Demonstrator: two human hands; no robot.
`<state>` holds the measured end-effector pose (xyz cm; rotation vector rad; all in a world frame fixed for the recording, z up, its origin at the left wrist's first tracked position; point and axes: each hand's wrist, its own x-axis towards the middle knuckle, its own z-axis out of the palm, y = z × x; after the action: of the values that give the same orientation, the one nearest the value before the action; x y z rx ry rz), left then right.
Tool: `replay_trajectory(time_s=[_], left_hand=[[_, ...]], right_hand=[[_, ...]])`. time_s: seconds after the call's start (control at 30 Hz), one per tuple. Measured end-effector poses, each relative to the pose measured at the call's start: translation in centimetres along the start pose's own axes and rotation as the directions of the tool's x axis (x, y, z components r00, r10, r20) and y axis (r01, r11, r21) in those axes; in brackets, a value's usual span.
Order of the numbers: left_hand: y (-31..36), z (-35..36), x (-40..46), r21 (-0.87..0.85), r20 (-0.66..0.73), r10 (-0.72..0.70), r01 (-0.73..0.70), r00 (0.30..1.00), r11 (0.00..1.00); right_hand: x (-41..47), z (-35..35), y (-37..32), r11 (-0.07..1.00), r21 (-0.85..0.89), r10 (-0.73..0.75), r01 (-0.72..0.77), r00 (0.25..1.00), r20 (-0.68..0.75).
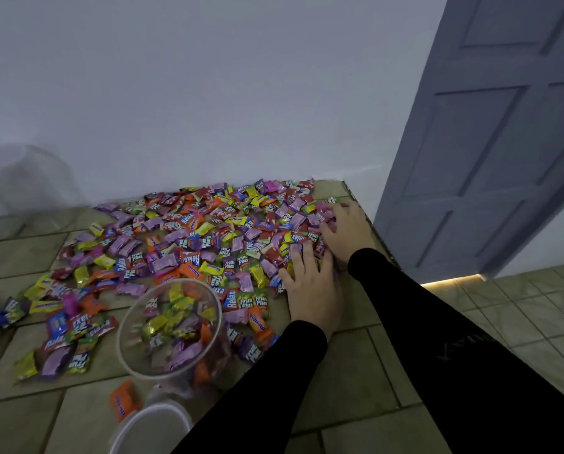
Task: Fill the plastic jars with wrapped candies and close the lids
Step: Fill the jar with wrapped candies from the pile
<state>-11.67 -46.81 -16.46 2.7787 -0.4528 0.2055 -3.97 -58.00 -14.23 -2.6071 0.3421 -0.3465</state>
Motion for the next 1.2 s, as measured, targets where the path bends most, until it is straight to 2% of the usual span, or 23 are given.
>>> replay_trajectory(time_s=[0.13,0.3,0.4,0.5,0.6,0.67,0.83,0.97,1.07,1.2], left_hand=[[-0.2,0.9,0.5,0.045,0.003,-0.074,0.074,0.997,0.996],[-1.0,1.0,1.2,-0.105,-0.063,-0.116,0.109,0.991,0.989],[-1.1,1.0,1.2,-0.134,-0.13,-0.156,0.138,0.979,0.981],[-1.0,1.0,1.2,-0.161,-0.213,-0.163,0.13,0.963,0.978],[-1.1,1.1,1.1,-0.175,-0.213,-0.182,0.146,0.96,0.974],[-1.1,1.1,1.0,-0.167,-0.223,-0.198,0.163,0.954,0.972],[-1.4,1.4,0.6,-0.103,-0.309,-0.189,0.164,0.932,0.981],[-1.3,1.1,0.4,-0.096,-0.313,-0.194,0.172,0.93,0.98],[-1.4,1.1,0.3,-0.108,-0.328,-0.202,0.176,0.923,0.979],[-1.3,0.6,0.4,-0.128,-0.296,-0.237,0.207,0.925,0.97]], right_hand=[[2.3,1.3,-0.4,0.993,-0.117,0.04,-0.027,0.993,0.111],[3.9,2.1,-0.2,0.99,-0.139,0.067,-0.037,0.974,0.217],[4.0,2.5,0.0,0.985,-0.17,0.046,-0.011,0.979,0.2],[3.2,3.0,-0.2,0.99,-0.133,0.06,-0.046,0.993,0.099],[2.0,3.6,-0.5,0.993,-0.095,0.066,-0.068,0.998,-0.018],[1.3,3.6,-0.7,0.995,-0.086,0.039,-0.043,0.998,-0.046],[0.3,3.3,-0.4,0.995,-0.096,-0.028,0.027,1.0,-0.011],[-0.8,2.7,-0.2,0.998,0.044,-0.041,0.04,0.999,0.008],[-1.6,2.4,-0.3,0.985,0.136,-0.108,0.108,0.994,-0.002],[-2.3,2.8,-0.4,0.984,-0.015,-0.174,0.175,0.983,0.052]])
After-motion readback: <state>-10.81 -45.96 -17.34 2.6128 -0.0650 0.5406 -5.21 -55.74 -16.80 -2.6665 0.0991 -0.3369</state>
